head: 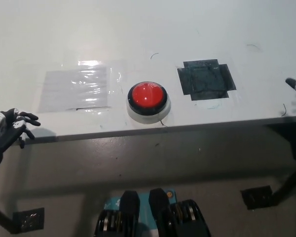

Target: The robot uses its right hand to make a fist and press the red button kept in the middle of the desk

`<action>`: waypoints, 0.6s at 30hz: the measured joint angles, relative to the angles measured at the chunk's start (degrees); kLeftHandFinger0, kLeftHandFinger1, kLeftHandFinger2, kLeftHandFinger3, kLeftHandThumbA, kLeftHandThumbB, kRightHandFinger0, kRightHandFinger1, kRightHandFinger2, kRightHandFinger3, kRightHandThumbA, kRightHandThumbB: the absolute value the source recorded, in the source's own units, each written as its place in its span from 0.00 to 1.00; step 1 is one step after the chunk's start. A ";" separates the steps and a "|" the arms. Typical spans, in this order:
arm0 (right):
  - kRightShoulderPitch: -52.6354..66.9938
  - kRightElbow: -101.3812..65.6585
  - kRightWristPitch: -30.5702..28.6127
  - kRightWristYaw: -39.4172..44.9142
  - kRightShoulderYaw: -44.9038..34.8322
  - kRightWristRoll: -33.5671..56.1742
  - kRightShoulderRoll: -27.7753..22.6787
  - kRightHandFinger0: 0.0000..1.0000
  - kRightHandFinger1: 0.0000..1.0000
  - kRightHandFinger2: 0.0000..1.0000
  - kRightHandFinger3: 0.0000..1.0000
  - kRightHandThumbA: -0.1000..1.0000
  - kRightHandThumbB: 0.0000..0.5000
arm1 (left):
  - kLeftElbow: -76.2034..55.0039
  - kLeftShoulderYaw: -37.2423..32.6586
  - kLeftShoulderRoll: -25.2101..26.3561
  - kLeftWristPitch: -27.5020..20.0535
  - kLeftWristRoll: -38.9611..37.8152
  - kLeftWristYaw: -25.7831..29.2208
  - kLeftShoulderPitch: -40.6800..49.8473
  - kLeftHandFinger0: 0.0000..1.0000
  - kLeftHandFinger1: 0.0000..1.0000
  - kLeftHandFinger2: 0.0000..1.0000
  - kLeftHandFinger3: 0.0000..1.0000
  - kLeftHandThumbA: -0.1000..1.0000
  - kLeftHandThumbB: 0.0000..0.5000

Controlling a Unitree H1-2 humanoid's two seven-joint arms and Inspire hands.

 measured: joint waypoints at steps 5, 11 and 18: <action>-9.07 1.02 0.49 0.99 2.95 -0.07 -0.92 0.86 0.98 0.93 1.00 1.00 0.67 | 0.00 -0.30 -0.01 0.10 0.04 -0.39 -0.03 0.18 0.34 0.47 0.60 0.51 0.00; -20.42 6.87 0.00 2.70 7.38 -0.19 -0.03 0.66 0.60 0.41 0.45 1.00 0.78 | 0.45 -0.54 -0.01 0.11 0.07 -0.83 -0.27 0.19 0.33 0.45 0.59 0.50 0.00; -25.48 14.86 -3.54 3.81 11.25 -0.81 5.49 0.00 0.00 0.00 0.00 1.00 0.82 | 0.95 -1.35 0.00 0.11 0.28 -1.08 -0.42 0.19 0.32 0.44 0.58 0.53 0.00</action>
